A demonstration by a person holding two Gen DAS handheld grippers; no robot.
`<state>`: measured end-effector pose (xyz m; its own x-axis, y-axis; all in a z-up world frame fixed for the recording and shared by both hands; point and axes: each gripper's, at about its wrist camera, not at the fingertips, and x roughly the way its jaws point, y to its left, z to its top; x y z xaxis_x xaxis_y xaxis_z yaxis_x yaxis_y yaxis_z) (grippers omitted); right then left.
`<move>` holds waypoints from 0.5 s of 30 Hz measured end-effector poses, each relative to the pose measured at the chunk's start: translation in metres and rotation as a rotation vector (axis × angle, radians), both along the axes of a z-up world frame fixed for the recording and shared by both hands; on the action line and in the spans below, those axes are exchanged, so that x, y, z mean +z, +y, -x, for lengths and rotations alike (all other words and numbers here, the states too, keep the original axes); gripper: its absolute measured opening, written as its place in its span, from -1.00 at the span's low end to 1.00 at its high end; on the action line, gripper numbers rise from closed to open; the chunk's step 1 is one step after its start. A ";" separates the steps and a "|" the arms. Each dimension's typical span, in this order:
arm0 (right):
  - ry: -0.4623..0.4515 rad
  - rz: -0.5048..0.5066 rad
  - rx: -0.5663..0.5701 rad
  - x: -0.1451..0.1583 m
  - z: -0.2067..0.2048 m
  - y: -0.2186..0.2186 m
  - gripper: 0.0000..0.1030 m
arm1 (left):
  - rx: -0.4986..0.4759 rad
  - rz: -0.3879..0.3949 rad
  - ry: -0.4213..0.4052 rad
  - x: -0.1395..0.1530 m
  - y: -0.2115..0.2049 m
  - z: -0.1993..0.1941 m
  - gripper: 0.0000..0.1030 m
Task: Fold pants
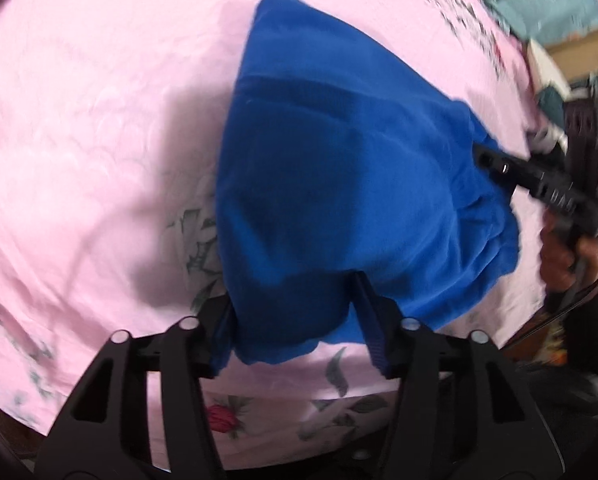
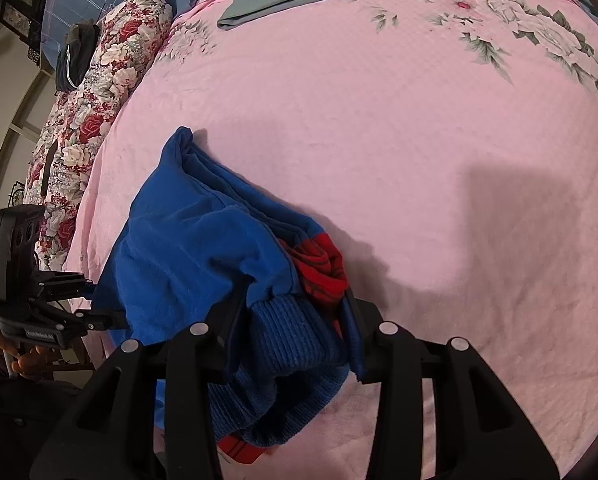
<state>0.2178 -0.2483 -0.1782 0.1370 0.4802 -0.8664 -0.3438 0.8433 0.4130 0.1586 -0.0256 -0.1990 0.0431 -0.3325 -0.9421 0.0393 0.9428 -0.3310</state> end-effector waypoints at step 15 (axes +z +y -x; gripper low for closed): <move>-0.047 0.135 0.021 0.015 0.005 0.020 -0.29 | -0.093 -0.066 -0.070 0.019 -0.010 -0.003 -0.38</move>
<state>0.2127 -0.2279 -0.1627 0.1706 0.3624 -0.9163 -0.3782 0.8827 0.2787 0.1618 -0.0358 -0.1796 0.0815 -0.2754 -0.9579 0.1480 0.9538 -0.2616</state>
